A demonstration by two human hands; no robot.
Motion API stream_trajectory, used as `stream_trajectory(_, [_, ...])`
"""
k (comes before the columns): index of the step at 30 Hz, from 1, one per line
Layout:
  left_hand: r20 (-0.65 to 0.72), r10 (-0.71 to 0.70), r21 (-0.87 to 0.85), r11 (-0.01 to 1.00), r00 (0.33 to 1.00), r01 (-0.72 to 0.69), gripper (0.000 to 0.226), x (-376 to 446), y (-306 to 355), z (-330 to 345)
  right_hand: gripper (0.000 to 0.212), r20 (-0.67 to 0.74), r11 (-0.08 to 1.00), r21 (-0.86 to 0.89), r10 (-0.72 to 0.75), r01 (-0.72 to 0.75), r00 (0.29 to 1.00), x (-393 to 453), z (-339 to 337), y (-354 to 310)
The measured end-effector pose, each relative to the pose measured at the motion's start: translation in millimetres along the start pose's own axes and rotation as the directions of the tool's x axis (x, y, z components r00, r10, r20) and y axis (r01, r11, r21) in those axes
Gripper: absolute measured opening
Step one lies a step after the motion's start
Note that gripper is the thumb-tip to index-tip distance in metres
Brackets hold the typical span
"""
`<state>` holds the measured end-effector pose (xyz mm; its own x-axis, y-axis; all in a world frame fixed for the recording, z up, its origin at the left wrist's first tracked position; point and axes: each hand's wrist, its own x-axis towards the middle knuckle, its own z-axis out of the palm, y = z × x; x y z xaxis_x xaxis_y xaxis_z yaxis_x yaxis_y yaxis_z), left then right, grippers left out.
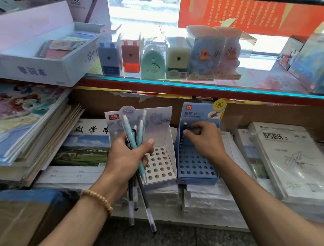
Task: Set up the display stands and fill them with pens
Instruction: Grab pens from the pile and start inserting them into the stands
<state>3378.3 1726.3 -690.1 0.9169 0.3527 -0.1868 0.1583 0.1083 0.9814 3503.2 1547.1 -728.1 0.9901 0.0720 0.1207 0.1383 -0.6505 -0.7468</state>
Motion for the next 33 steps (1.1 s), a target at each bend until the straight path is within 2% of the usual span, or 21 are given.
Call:
stream_trajectory(2, [0.065, -0.016, -0.031, 0.999, 0.998, 0.018, 0.022, -3, 2, -3, 0.016, -0.030, 0.993, 0.114, 0.003, 0.000, 1.000, -8, -7, -15])
stream_trajectory(4, [0.131, -0.026, -0.061, 0.998, 0.991, 0.034, 0.025, -7, 6, -5, 0.015, 0.090, 0.965, 0.261, -0.042, 0.017, 0.995, -20, -16, -39])
stream_trajectory(7, [0.209, -0.036, -0.084, 0.995, 0.977, 0.054, 0.028, -11, 12, -6, 0.019, 0.295, 0.926, 0.378, -0.127, 0.007, 0.947, -39, -24, -69])
stream_trajectory(11, [0.343, -0.094, -0.133, 0.980, 0.935, 0.147, 0.038, -19, 15, -8, 0.021, 0.389, 0.846, 0.515, -0.086, -0.139, 0.917, -51, -21, -80])
stream_trajectory(14, [0.393, -0.124, -0.138, 0.972, 0.911, 0.192, 0.035, -24, 16, -10, 0.015, 0.416, 0.802, 0.572, -0.101, -0.174, 0.904, -53, -19, -80])
stream_trajectory(23, [0.373, -0.175, -0.192, 0.946, 0.911, 0.260, 0.046, -27, 17, -17, 0.011, 0.478, 0.710, 0.639, -0.068, -0.294, 0.875, -56, -16, -85])
stream_trajectory(27, [0.348, -0.231, -0.237, 0.916, 0.909, 0.324, 0.038, -27, 16, -28, 0.012, 0.470, 0.614, 0.707, -0.036, -0.352, 0.882, -55, -13, -92])
stream_trajectory(30, [0.304, -0.257, -0.238, 0.912, 0.917, 0.334, 0.031, -27, 14, -39, 0.015, 0.394, 0.581, 0.745, 0.011, -0.326, 0.919, -53, -8, -97])
stream_trajectory(33, [0.215, -0.277, -0.216, 0.922, 0.937, 0.322, 0.029, -28, 13, -48, 0.014, 0.394, 0.618, 0.732, -0.041, -0.287, 0.918, -53, -2, -102])
